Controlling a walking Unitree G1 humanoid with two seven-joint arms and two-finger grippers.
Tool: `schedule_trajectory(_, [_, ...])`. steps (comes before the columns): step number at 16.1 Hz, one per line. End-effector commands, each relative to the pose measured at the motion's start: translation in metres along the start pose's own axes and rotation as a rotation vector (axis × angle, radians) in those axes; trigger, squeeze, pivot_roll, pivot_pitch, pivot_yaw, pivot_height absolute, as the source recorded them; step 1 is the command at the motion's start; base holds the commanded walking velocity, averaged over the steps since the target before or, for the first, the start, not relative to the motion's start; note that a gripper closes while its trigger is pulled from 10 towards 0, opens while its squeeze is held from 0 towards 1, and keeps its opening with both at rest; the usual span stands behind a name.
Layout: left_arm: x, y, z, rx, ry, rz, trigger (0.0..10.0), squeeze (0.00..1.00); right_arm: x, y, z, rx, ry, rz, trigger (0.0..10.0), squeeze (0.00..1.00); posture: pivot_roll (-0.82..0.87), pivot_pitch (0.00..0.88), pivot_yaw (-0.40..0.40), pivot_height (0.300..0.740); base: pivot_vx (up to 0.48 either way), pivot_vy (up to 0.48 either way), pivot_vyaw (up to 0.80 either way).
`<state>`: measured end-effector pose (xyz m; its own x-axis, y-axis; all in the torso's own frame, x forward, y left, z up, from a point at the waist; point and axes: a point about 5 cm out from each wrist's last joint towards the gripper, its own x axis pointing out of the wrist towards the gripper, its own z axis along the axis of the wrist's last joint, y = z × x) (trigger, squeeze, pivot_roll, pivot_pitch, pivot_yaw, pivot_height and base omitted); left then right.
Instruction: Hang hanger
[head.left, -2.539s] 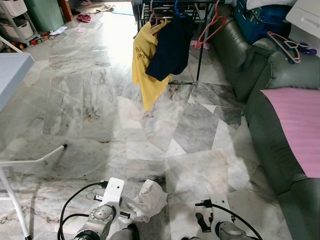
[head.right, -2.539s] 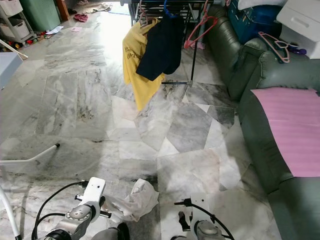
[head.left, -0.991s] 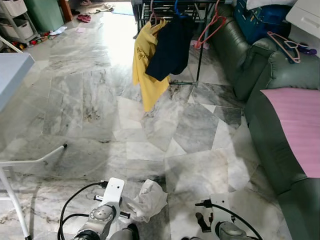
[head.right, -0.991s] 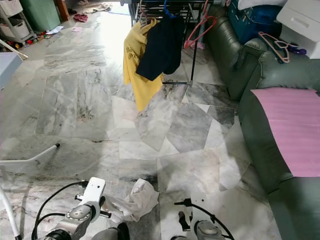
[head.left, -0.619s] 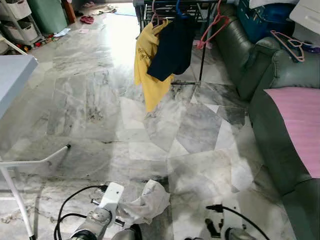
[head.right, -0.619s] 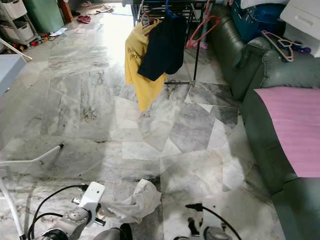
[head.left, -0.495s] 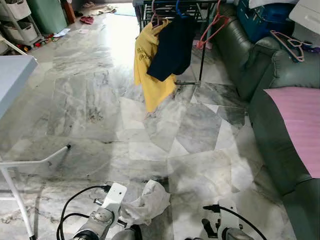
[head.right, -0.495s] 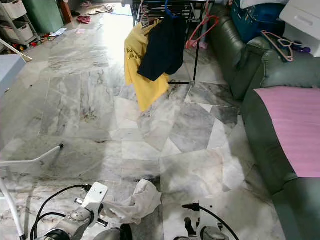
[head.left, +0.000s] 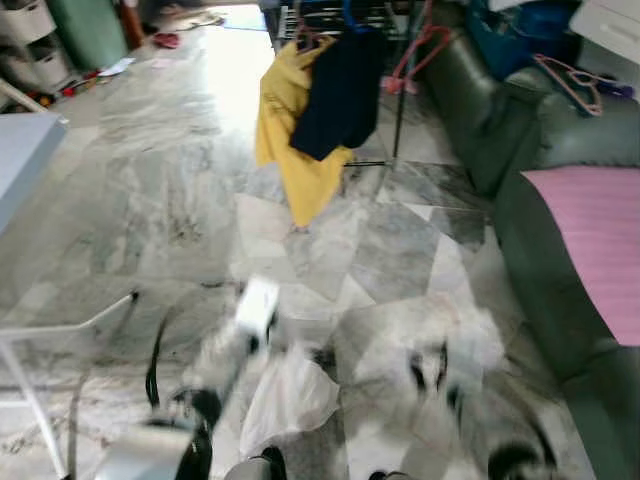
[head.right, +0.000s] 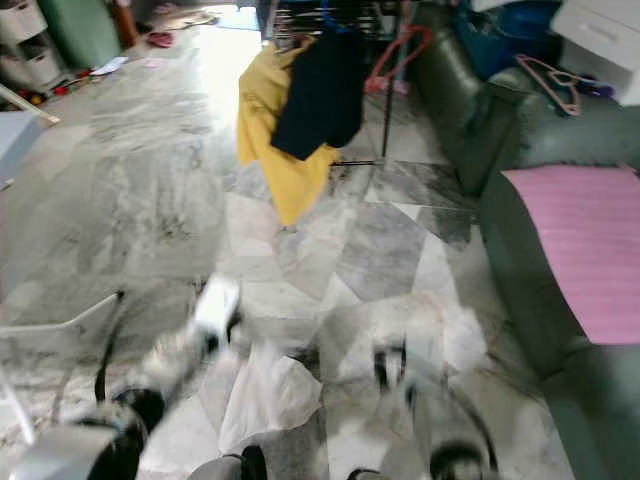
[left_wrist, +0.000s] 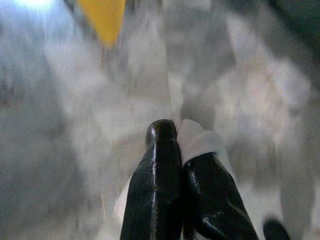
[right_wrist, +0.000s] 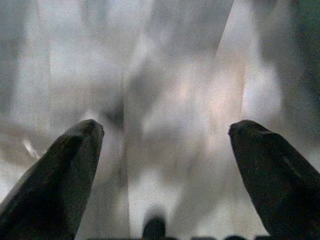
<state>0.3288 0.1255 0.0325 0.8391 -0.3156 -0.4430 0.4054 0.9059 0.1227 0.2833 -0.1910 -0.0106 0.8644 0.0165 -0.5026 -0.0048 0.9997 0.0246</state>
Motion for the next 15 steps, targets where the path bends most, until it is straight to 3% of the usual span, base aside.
schedule_trajectory(1, [-0.003, 0.01, 0.002, -0.008, -0.029, 0.001, 10.0, 0.0, 0.003, -0.004, 0.021, 0.011, -0.095, -0.001, 10.0, 0.0, -0.08, 0.165, 0.041, 0.74, 0.0, 0.0, 0.0])
schedule_trajectory(3, [-0.004, 0.019, 0.017, -0.006, -0.11, 0.005, 10.0, 0.0, 0.005, -0.007, 0.045, 0.018, -0.194, -0.002, 10.0, 0.0, -0.08, 0.176, 0.043, 0.74, 0.0, 0.0, 0.0])
schedule_trajectory(4, [-0.008, 0.028, 0.033, 0.051, -0.222, 0.059, 10.0, 0.0, 0.005, -0.007, 0.064, 0.018, -0.266, 0.009, 10.0, 0.0, -0.07, 0.18, 0.044, 0.74, 0.0, 0.0, 0.0])
schedule_trajectory(7, [-0.021, 0.038, 0.05, 0.027, -0.396, 0.087, 10.0, 0.0, -0.009, 0.001, 0.095, -0.161, -0.455, 0.076, 10.0, 0.0, -0.08, 0.184, 0.049, 0.74, 0.0, 0.0, 0.0])
schedule_trajectory(9, [-0.031, 0.04, 0.05, -0.029, -0.456, 0.12, 10.0, 0.0, -0.023, 0.004, 0.099, -0.192, -0.503, 0.147, 10.0, 0.0, -0.09, 0.189, 0.047, 0.74, 0.0, 0.0, 0.0])
schedule_trajectory(11, [-0.044, 0.031, 0.062, 0.019, -0.562, 0.096, 10.0, 0.0, -0.037, 0.006, 0.092, -0.284, -0.523, 0.181, 10.0, 0.0, -0.08, 0.192, 0.039, 0.74, 0.0, 0.0, 0.0])
schedule_trajectory(15, [-0.066, 0.012, 0.095, -0.075, -0.704, 0.064, 10.0, 0.0, -0.056, 0.013, 0.076, -0.21, -0.49, 0.169, 10.0, 0.0, -0.06, 0.21, 0.038, 0.74, 0.0, 0.0, 0.0])
